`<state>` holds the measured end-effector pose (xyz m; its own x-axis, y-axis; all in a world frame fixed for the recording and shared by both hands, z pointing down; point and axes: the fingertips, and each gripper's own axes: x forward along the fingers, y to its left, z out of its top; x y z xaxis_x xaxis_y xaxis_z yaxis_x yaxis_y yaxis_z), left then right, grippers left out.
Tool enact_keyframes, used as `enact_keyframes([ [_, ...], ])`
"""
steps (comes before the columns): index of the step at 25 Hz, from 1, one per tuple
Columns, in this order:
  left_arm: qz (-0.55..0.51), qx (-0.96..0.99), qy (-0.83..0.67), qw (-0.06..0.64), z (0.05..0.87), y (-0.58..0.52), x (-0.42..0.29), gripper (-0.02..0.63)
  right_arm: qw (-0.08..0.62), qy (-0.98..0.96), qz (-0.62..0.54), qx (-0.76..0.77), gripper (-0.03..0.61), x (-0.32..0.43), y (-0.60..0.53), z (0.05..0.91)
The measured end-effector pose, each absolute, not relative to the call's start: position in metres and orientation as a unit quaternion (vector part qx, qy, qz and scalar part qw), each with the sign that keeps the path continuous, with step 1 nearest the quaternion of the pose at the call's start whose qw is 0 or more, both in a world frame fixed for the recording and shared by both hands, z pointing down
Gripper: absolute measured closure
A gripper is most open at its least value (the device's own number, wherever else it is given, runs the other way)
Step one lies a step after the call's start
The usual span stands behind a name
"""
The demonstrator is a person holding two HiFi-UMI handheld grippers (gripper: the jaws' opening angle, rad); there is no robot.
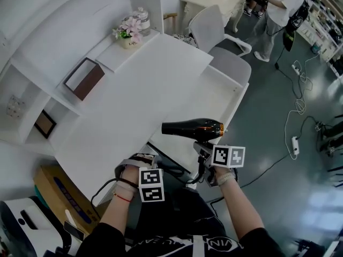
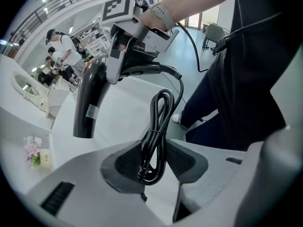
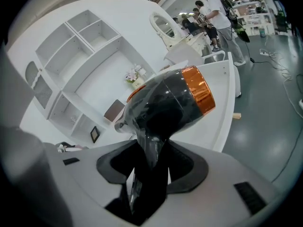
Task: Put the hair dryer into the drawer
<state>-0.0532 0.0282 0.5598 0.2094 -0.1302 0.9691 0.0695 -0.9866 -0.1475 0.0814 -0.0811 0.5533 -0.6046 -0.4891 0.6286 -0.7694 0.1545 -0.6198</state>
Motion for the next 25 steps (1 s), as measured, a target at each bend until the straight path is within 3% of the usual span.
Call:
enact_keyframes([
  [18,-0.603,-0.785,0.135,-0.043,0.592,-0.007,0.026,0.454,0.263,-0.758,0.483,0.352,0.4,0.127,-0.148,0.598],
  [25,-0.605,-0.78,0.152,-0.049,0.606,-0.034,0.024,0.454,0.297,-0.757,0.477,0.333,0.4,0.112,-0.177,0.618],
])
